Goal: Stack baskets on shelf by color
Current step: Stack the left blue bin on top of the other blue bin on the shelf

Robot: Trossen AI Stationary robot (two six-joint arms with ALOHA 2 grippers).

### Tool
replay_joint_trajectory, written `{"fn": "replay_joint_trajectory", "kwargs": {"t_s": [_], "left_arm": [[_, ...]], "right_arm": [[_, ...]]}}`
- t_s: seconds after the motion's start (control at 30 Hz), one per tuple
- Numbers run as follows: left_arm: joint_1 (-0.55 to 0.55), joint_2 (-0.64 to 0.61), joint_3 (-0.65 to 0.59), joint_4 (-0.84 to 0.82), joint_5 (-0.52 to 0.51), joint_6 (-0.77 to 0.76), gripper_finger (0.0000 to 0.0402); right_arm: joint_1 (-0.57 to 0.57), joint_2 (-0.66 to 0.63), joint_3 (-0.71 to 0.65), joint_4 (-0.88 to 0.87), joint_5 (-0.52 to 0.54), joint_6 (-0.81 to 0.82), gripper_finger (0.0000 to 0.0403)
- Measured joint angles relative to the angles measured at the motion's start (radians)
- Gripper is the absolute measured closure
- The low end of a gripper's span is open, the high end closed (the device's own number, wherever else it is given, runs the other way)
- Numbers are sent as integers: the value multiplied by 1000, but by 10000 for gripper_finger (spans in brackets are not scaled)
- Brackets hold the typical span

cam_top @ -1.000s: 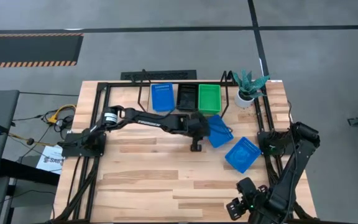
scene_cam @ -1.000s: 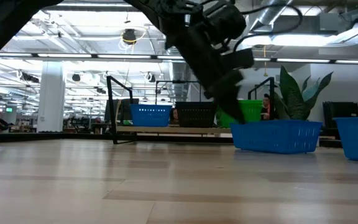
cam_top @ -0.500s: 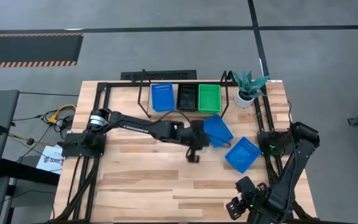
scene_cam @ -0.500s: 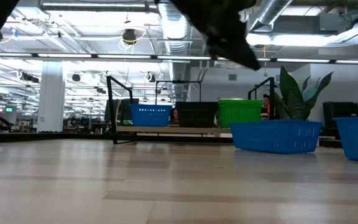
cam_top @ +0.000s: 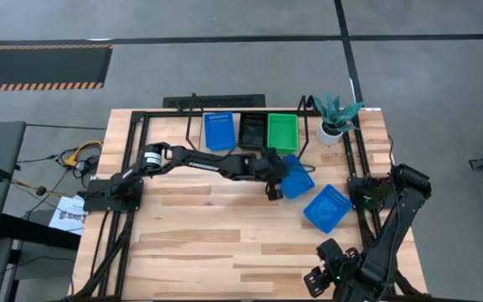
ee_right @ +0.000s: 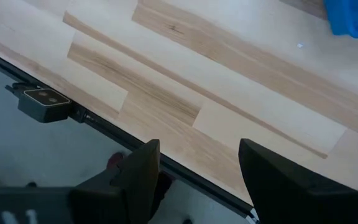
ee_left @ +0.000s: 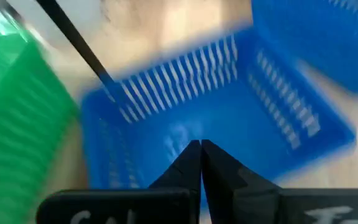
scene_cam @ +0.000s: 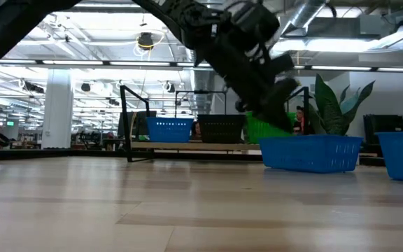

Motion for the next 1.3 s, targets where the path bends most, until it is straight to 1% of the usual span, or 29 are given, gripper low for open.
{"fn": "replay_joint_trajectory", "kwargs": {"t_s": [0.17, 0.23, 0.4, 0.57, 0.67, 0.77, 0.83, 0.93, 1.0, 1.07, 1.13, 1.2, 1.3], "left_arm": [[-19, 0, 0, -132, 27, -2, 401], [-29, -6, 0, -220, 38, -6, 401], [-63, -57, 1, -491, 176, -83, 401], [-125, -89, 4, -770, 209, -82, 401], [-177, -126, -2, -852, 201, -68, 401], [-214, -208, -3, -852, 148, -81, 401], [-221, -269, 0, -842, 91, -114, 401], [-221, -342, -2, -834, -52, -250, 399], [-219, -404, -2, -836, -139, -328, 389], [-218, -461, -8, -844, -219, -390, 370], [-222, -509, -49, -874, -290, -476, 343], [-232, -560, -119, -870, -330, -565, 309], [-250, -650, -270, -830, -346, -690, 253]], "right_arm": [[0, 0, 0, -1, 0, 0, 158], [0, 0, 0, -1, 0, 0, 158], [0, 0, 0, -1, 0, 4, 158], [-6, 0, 0, 1, 0, 5, 158], [-7, 0, 0, 0, 0, 2, 158], [-13, 0, 0, 0, 14, 0, 158], [-13, 0, 0, -1, 14, 0, 158], [-13, 0, 0, -3, 16, -4, 158], [-13, 0, 0, -4, 18, -8, 158], [-13, 0, 0, -7, 19, -11, 158], [-13, 0, 0, -12, 21, -14, 158], [-11, 0, 0, -14, 22, -23, 158], [-11, 0, 0, -22, 23, -37, 158]]}}
